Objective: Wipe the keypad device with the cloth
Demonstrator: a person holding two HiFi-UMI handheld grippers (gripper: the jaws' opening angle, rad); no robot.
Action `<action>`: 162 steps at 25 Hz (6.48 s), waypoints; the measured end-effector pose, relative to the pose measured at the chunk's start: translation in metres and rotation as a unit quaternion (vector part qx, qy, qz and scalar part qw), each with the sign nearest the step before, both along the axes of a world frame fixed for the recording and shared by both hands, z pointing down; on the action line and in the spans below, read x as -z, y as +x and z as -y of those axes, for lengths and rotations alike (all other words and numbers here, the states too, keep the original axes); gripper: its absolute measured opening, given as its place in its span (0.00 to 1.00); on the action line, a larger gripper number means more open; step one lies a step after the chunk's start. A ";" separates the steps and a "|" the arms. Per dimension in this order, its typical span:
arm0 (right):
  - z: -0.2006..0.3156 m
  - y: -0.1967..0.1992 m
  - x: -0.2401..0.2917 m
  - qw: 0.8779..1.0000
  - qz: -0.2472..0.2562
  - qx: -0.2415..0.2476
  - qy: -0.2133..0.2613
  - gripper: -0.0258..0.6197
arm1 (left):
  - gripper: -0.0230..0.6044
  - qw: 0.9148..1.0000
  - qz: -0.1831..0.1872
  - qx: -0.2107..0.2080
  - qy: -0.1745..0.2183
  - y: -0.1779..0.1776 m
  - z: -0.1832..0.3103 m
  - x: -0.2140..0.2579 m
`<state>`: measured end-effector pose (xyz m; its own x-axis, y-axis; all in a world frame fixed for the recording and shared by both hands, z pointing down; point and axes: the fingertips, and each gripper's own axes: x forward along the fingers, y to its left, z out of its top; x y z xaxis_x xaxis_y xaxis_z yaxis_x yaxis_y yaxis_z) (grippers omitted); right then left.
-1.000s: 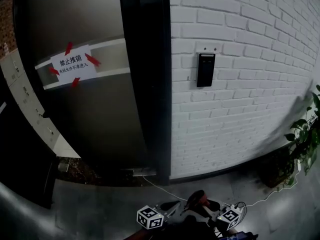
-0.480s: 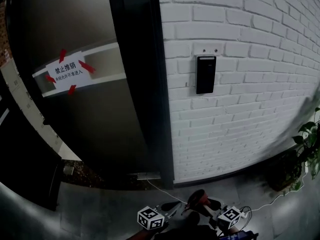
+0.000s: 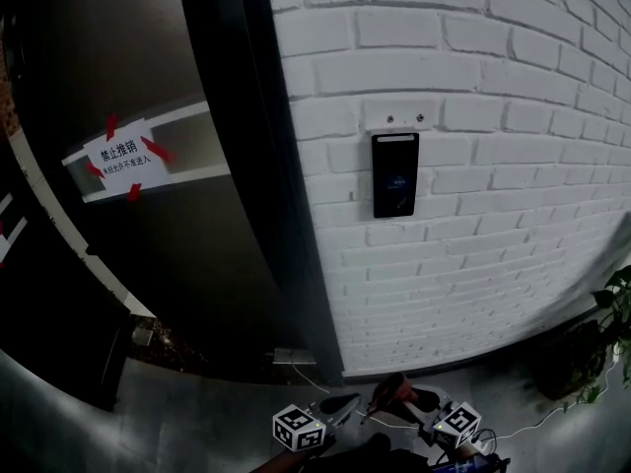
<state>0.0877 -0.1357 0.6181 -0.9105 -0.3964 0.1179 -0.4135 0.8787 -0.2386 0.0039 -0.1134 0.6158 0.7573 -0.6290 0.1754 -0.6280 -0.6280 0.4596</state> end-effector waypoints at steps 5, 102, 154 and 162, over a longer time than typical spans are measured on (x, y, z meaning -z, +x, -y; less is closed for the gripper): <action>0.029 0.007 0.003 0.999 -0.012 0.036 0.022 0.17 | 0.04 1.000 0.001 0.016 0.006 0.004 0.029 0.006; 0.226 -0.039 0.458 0.849 -0.129 -0.233 0.457 0.18 | 0.04 0.999 -0.007 -0.032 0.023 -0.039 0.064 0.023; 0.214 -0.073 0.508 0.720 -0.254 -0.254 0.594 0.17 | 0.04 0.994 -0.027 -0.082 0.069 -0.003 0.065 0.077; 0.219 -0.043 0.447 0.768 -0.253 -0.252 0.532 0.17 | 0.04 0.994 -0.029 -0.090 0.063 0.003 0.067 0.079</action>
<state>0.0446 -0.3544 0.1709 -0.5539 -0.8007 -0.2283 -0.5683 0.1631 0.8065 0.0072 -0.1806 0.5371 0.8661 -0.4967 0.0563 -0.4751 -0.7827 0.4020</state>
